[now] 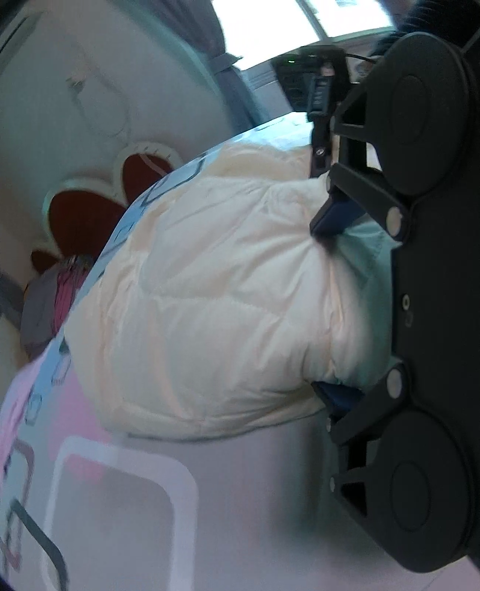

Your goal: Fold large clothes

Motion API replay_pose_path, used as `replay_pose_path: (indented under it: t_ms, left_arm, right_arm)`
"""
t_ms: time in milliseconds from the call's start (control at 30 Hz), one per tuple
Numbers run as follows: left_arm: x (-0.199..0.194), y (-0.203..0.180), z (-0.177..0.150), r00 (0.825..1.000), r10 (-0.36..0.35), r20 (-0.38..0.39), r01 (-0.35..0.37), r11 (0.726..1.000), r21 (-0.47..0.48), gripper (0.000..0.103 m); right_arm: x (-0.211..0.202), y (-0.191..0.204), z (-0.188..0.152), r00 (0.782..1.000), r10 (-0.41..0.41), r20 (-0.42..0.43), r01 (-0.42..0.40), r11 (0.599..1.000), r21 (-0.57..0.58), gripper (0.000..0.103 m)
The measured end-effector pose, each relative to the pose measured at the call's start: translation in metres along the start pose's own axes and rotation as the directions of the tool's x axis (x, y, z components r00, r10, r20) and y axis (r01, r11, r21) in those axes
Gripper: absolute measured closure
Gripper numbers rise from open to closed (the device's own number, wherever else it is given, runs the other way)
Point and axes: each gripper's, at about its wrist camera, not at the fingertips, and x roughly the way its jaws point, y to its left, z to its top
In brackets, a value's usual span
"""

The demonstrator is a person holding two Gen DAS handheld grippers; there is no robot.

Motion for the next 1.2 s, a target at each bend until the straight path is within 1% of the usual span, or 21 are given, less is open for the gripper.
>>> replay_pose_path:
  t_ms: [100,167,300,367,467,567,700,767,833,933,967,1000,1033,1067,1100,1133,1200]
  left_arm:
    - [-0.006,0.003,0.004,0.999,-0.033,-0.008,0.034,0.999,0.038,0.034]
    - [-0.015,0.007,0.009,0.998,-0.059,0.003,0.059,0.997,0.054,0.041]
    - [-0.037,0.018,0.022,0.997,-0.08,0.019,0.077,0.992,0.098,0.041]
    - [-0.052,0.023,0.03,0.995,-0.093,0.04,0.088,0.99,0.112,0.042]
    - [-0.087,0.03,0.041,0.991,-0.104,0.09,0.09,0.985,0.146,0.043]
    - [-0.131,0.043,0.052,0.982,-0.107,0.157,0.079,0.982,0.17,0.043]
    - [-0.195,0.075,0.059,0.962,-0.084,0.259,0.037,0.983,0.182,0.043]
    - [-0.219,0.096,0.058,0.956,-0.059,0.287,0.011,0.986,0.168,0.042]
    - [-0.234,0.125,0.052,0.955,-0.015,0.295,-0.025,0.991,0.132,0.042]
    - [-0.243,0.175,0.038,0.959,0.064,0.278,-0.081,0.995,0.051,0.042]
    - [-0.241,0.188,0.033,0.961,0.09,0.261,-0.099,0.995,0.022,0.041]
    - [-0.237,0.205,0.025,0.963,0.138,0.231,-0.139,0.99,-0.013,0.041]
    - [-0.232,0.22,0.018,0.963,0.175,0.205,-0.169,0.985,-0.046,0.041]
    - [-0.231,0.231,0.011,0.965,0.173,0.198,-0.161,0.984,-0.072,0.041]
    - [-0.232,0.24,0.005,0.966,0.155,0.207,-0.137,0.985,-0.102,0.041]
    - [-0.236,0.246,0.004,0.966,0.146,0.213,-0.125,0.986,-0.11,0.041]
    - [-0.233,0.24,0.004,0.966,0.148,0.21,-0.133,0.988,-0.081,0.041]
  right_arm:
    - [0.0,0.012,-0.003,0.999,-0.019,0.027,0.019,1.0,-0.017,0.039]
    - [0.004,0.023,-0.006,0.999,-0.028,0.043,0.029,0.999,-0.025,0.04]
    - [0.02,0.055,-0.011,0.997,-0.018,0.07,0.022,0.999,-0.049,0.044]
    - [0.027,0.074,-0.01,0.996,-0.009,0.085,0.015,0.998,-0.066,0.044]
    - [0.044,0.116,-0.006,0.995,0.021,0.096,-0.008,0.992,-0.128,0.045]
    - [0.071,0.168,0.001,0.994,0.054,0.1,-0.032,0.977,-0.209,0.045]
    - [0.119,0.236,0.008,0.991,0.097,0.091,-0.064,0.947,-0.316,0.045]
    - [0.15,0.263,0.009,0.993,0.098,0.072,-0.065,0.928,-0.367,0.045]
    - [0.191,0.281,0.01,0.996,0.078,0.032,-0.059,0.915,-0.399,0.045]
    - [0.262,0.288,0.005,0.997,0.046,-0.061,-0.066,0.924,-0.378,0.045]
    - [0.285,0.283,0.001,0.995,0.028,-0.098,-0.061,0.936,-0.348,0.045]
    - [0.308,0.274,-0.005,0.992,0.006,-0.128,-0.046,0.949,-0.313,0.045]
    - [0.324,0.263,-0.01,0.99,-0.002,-0.138,-0.036,0.96,-0.276,0.043]
    - [0.331,0.25,-0.012,0.99,0.022,-0.139,-0.05,0.977,-0.206,0.04]
    - [0.333,0.24,-0.013,0.99,0.046,-0.133,-0.066,0.987,-0.15,0.04]
    - [0.332,0.236,-0.016,0.991,0.052,-0.125,-0.069,0.988,-0.137,0.04]
    - [0.328,0.233,-0.019,0.991,0.043,-0.125,-0.061,0.988,-0.14,0.04]
